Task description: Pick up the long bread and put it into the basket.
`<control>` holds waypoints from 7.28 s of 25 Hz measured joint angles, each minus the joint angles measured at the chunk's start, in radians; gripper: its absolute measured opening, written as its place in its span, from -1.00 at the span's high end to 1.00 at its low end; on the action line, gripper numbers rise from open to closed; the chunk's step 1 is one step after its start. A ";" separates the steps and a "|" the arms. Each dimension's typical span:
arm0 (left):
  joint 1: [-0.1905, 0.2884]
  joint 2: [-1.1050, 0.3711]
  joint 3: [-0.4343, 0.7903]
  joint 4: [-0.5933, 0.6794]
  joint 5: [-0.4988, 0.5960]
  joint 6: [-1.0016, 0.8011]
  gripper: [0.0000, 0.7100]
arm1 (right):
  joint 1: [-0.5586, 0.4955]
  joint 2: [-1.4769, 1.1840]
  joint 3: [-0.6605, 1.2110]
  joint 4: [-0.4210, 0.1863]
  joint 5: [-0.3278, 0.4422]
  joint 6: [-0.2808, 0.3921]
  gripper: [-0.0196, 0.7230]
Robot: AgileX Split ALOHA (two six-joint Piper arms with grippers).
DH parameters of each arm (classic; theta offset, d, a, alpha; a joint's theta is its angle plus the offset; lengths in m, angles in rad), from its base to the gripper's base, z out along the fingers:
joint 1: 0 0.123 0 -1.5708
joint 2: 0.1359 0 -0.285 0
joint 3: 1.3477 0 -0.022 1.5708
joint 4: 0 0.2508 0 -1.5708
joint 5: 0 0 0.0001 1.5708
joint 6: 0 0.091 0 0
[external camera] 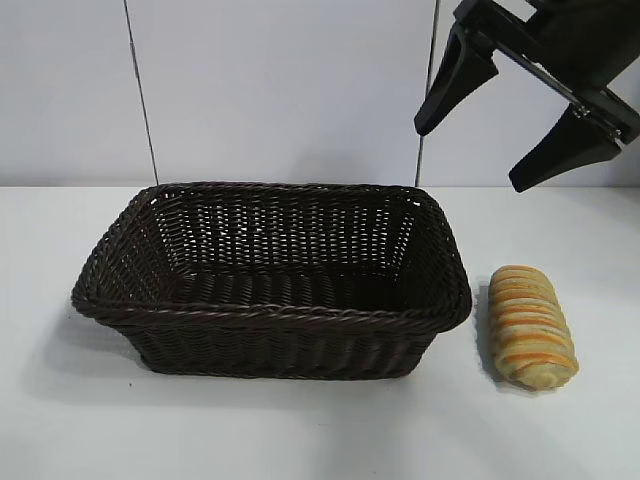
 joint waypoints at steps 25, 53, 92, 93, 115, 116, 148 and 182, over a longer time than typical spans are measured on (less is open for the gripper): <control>-0.007 0.000 0.004 0.005 -0.011 0.000 -0.96 | 0.000 0.033 0.308 -0.456 -0.398 0.228 -0.92; -0.007 0.000 0.004 0.005 -0.011 0.000 -0.96 | 0.011 0.034 0.266 -0.355 -0.404 0.263 0.78; -0.007 0.000 0.004 0.005 -0.012 0.000 -0.96 | 0.449 0.166 -0.134 -0.293 -0.309 -0.880 0.78; -0.007 0.000 0.004 0.005 -0.012 0.000 -0.96 | 0.449 0.188 -0.135 -0.290 -0.310 -0.881 0.78; -0.007 0.000 0.004 0.006 -0.012 0.000 -0.96 | 0.449 0.315 -0.149 -0.231 -0.357 -0.838 -0.88; -0.007 0.000 0.004 0.006 -0.012 0.000 -0.96 | 0.449 0.305 -0.158 -0.230 -0.356 -0.820 -0.89; -0.007 0.000 0.004 0.008 -0.012 0.000 -0.96 | -0.070 0.267 -0.687 -0.522 0.213 0.202 -0.92; -0.007 0.000 0.004 0.008 -0.012 0.000 -0.96 | -0.150 -0.965 -0.139 -0.536 0.306 0.255 -0.92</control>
